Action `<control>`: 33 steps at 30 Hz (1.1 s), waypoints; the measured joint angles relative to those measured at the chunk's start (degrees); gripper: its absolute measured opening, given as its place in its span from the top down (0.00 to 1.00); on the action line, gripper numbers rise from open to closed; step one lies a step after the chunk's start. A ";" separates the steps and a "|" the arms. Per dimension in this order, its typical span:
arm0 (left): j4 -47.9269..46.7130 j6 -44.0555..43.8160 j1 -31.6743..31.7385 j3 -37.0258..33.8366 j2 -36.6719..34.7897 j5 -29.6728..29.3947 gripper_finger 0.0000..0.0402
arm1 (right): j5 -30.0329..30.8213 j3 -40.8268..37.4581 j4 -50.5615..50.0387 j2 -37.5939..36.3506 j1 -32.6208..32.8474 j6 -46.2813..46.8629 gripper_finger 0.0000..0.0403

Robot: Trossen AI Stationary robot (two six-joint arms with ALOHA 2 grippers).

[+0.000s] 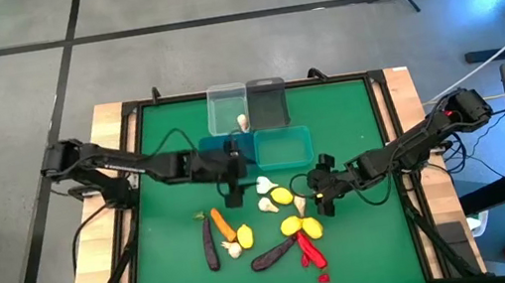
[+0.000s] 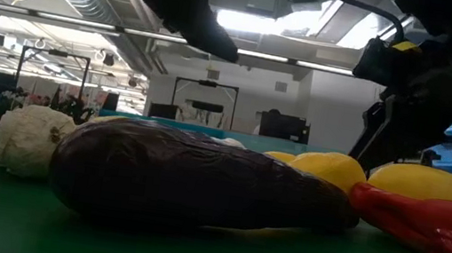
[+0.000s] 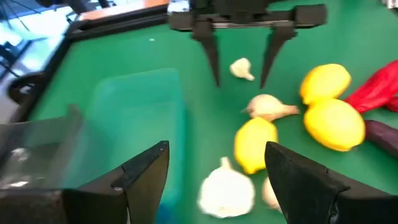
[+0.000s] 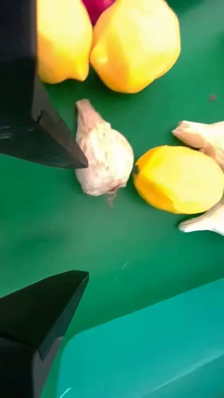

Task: Sort produce into baskets
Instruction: Put the white garlic into the transparent bin

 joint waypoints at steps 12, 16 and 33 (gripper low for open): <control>8.94 1.98 -5.68 -0.01 12.08 2.30 0.35 | -0.02 0.00 0.01 0.00 -0.01 0.47 0.30; 10.93 3.27 -5.68 0.00 13.66 6.13 0.35 | -0.04 0.00 -0.02 0.00 -0.01 1.07 0.30; 12.13 2.65 -5.51 0.01 18.32 5.72 0.35 | -0.06 -0.02 -0.04 0.00 0.01 1.07 0.30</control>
